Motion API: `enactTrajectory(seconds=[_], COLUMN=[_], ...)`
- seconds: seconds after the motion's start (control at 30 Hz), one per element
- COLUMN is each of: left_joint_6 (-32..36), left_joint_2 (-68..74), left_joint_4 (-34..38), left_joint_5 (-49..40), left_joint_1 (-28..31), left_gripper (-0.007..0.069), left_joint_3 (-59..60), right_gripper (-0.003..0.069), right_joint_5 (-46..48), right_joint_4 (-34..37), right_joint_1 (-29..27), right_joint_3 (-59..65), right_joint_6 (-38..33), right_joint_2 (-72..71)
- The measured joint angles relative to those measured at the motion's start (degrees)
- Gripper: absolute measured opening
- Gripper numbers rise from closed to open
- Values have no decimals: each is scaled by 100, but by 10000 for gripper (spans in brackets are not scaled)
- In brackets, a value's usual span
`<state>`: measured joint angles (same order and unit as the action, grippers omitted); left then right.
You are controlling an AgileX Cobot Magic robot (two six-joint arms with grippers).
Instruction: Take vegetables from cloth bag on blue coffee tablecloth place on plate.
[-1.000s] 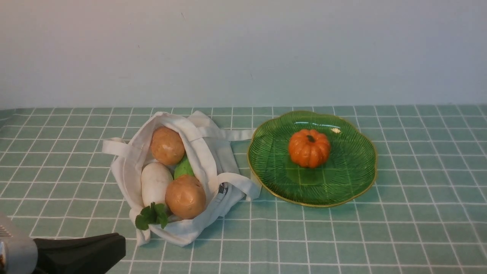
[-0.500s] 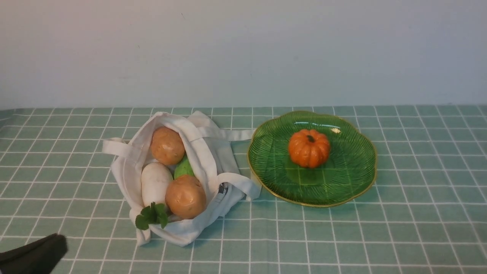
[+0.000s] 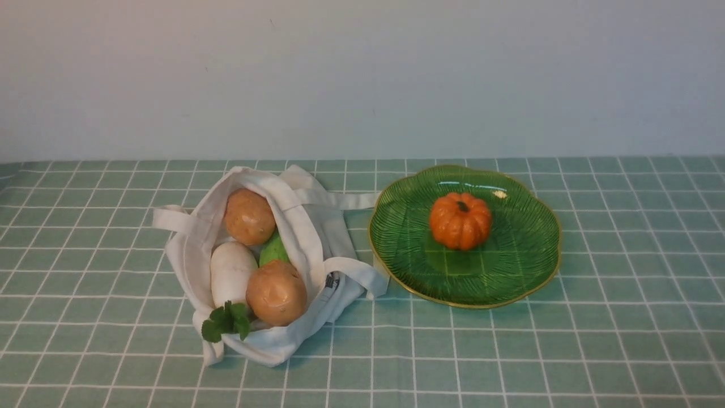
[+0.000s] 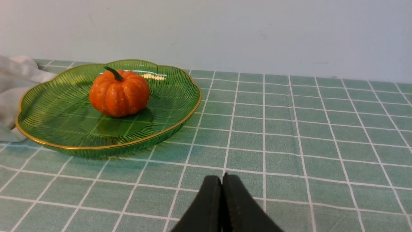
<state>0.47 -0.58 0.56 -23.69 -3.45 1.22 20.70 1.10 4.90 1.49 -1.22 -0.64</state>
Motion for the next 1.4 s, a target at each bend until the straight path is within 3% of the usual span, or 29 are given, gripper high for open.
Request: enactTrajectory(seconds=[0.5,1.4], left_joint_6=[1,1], left_joint_2=[0,0], left_joint_4=[-6,-11], left_joint_5=[18,18], left_joint_1=[-285,-289], left_gripper=[-5,-5], left_joint_3=[0,0], right_gripper=[-15,-15], right_joint_5=[0,0], right_joint_4=[0,0], right_joint_1=[0,0], right_joint_3=[0,0], right_joint_6=[16,22], right_joint_2=[0,0])
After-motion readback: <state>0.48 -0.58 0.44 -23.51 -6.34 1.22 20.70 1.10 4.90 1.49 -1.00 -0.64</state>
